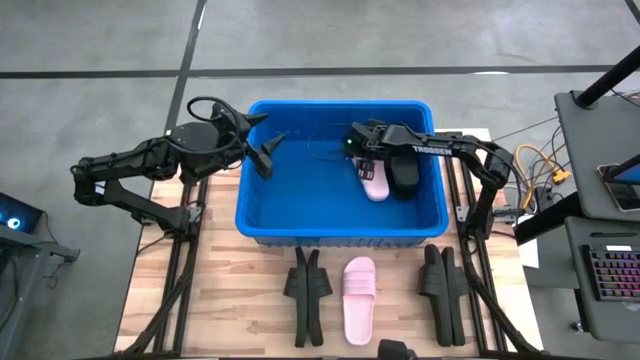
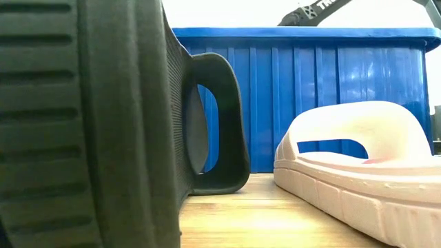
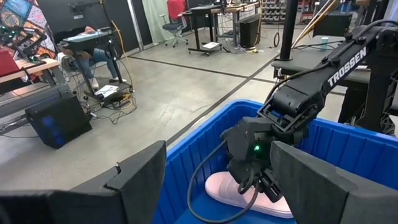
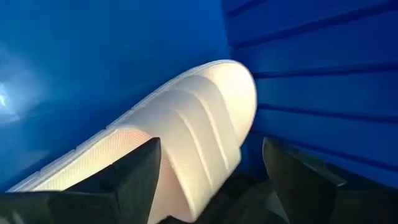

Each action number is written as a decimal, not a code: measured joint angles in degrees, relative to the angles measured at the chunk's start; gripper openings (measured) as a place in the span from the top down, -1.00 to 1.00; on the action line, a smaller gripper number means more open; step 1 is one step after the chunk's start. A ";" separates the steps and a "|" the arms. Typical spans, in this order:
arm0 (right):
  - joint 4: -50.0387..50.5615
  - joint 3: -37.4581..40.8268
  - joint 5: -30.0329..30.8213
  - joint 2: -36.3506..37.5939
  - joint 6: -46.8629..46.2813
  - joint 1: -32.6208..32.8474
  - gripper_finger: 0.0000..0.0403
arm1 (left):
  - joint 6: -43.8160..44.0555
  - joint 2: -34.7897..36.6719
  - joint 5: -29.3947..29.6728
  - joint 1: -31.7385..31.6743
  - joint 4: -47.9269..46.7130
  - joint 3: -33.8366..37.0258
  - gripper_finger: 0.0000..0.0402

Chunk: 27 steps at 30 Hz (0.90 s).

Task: Pick and place slides into bin
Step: Put the pink slide into the blue bin

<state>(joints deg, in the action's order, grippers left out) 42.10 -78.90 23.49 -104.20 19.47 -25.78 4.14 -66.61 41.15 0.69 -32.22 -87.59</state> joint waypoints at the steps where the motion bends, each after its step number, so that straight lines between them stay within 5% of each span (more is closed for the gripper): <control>1: 1.12 -0.86 -0.02 0.02 0.00 0.05 -0.32 | 0.00 0.00 0.00 0.00 0.38 0.00 -0.35; 7: 5.07 -5.32 -3.19 1.35 -3.11 1.47 -0.19 | 0.04 0.00 -0.34 0.00 -0.27 0.00 -0.35; 12: 1.02 -6.62 -15.34 6.00 -10.48 1.79 -0.06 | 1.42 0.00 -0.69 0.07 1.53 0.00 -0.35; 20: -19.31 -4.19 -39.49 17.12 -22.17 2.27 0.07 | -0.06 0.96 -4.22 0.24 2.85 -1.21 -0.35; 27: -23.43 -4.14 -43.07 25.37 -26.99 5.64 0.12 | -0.49 3.24 -6.03 0.24 2.01 -1.18 -0.35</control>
<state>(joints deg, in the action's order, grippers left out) 18.67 -83.05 -19.58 -78.83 -7.52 -20.14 3.66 -63.37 35.12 0.93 -30.21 -88.77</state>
